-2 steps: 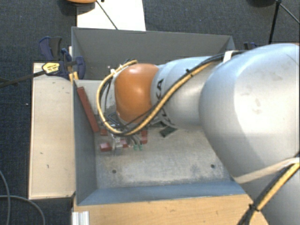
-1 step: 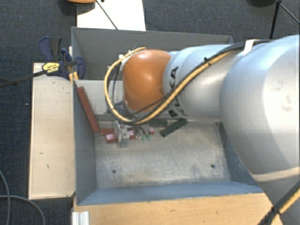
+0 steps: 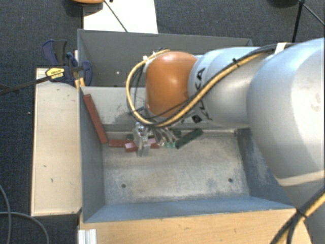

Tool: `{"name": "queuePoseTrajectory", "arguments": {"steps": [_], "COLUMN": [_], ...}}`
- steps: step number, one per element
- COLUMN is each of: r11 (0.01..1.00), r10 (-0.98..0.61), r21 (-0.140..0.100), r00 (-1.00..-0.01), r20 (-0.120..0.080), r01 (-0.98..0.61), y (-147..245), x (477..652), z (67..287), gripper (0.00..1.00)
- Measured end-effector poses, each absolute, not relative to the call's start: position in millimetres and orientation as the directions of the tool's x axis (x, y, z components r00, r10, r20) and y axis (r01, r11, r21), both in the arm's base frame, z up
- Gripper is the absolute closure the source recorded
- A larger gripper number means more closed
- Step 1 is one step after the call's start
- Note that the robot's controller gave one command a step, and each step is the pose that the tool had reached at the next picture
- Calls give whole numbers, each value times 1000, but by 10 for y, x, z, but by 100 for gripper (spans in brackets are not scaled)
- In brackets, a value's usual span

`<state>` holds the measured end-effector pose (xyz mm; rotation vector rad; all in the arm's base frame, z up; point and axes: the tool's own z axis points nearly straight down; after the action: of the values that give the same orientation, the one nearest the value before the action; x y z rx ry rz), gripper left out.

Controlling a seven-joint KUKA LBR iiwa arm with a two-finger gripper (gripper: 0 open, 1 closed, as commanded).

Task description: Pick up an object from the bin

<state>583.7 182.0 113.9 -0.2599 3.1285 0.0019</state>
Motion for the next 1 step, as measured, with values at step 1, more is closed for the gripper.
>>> {"name": "queuePoseTrajectory", "arguments": {"steps": [1], "r11": [986], "r10": [-169], "r21": [-1], "r00": [-986], "r20": [5], "r01": [-169], "y": [1940], "x": [5780], "z": [1622], "gripper": [100]}}
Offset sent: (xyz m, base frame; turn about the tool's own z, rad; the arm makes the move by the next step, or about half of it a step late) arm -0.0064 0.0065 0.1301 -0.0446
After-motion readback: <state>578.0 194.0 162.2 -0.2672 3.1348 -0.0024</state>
